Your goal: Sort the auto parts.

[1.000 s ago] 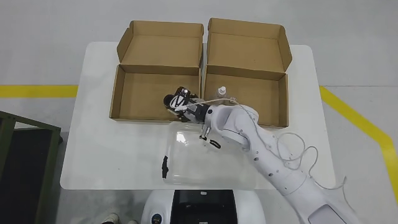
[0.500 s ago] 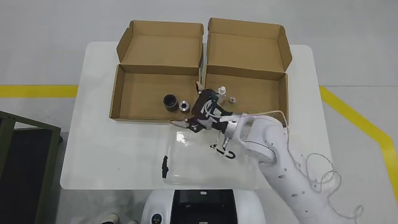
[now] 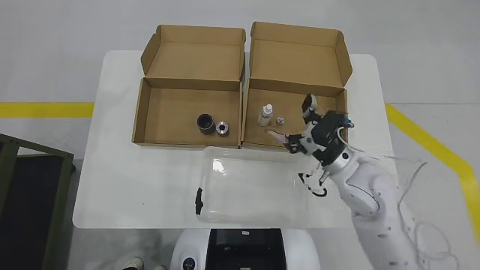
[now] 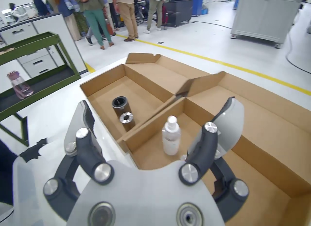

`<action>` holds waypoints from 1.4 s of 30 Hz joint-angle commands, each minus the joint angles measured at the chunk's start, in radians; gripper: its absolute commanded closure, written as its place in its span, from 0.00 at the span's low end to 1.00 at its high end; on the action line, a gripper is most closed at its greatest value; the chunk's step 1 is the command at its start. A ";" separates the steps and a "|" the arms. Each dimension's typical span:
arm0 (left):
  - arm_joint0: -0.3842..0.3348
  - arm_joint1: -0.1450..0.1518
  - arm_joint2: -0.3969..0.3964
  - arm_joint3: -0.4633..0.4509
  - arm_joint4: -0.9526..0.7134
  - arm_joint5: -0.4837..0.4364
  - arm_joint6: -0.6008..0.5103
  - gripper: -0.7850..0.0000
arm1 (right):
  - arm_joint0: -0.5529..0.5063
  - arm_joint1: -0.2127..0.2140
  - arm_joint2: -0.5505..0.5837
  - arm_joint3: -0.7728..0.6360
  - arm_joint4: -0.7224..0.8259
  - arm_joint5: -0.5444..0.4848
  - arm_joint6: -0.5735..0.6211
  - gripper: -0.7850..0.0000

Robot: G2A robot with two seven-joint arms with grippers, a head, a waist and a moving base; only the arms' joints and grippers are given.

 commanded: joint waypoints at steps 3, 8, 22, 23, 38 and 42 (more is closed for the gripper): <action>0.000 0.000 0.000 0.000 0.000 0.000 0.000 0.00 | -0.064 0.007 0.085 0.005 -0.014 0.051 -0.079 0.00; 0.000 0.000 0.000 0.000 0.000 0.000 0.000 0.00 | -0.145 0.013 0.153 -0.001 -0.034 0.078 -0.158 0.00; 0.000 0.000 0.000 0.000 0.000 0.000 0.000 0.00 | -0.331 0.023 0.259 -0.017 -0.101 0.133 -0.285 0.00; 0.000 0.000 0.000 0.000 0.000 0.000 0.000 0.00 | -0.336 0.022 0.260 -0.017 -0.101 0.141 -0.291 0.00; 0.000 0.000 0.000 0.000 0.000 0.000 0.000 0.00 | -0.348 0.017 0.244 -0.011 -0.062 0.188 -0.308 0.00; 0.000 0.000 0.000 0.000 0.000 0.000 0.000 0.00 | -0.348 0.017 0.244 -0.011 -0.062 0.188 -0.308 0.00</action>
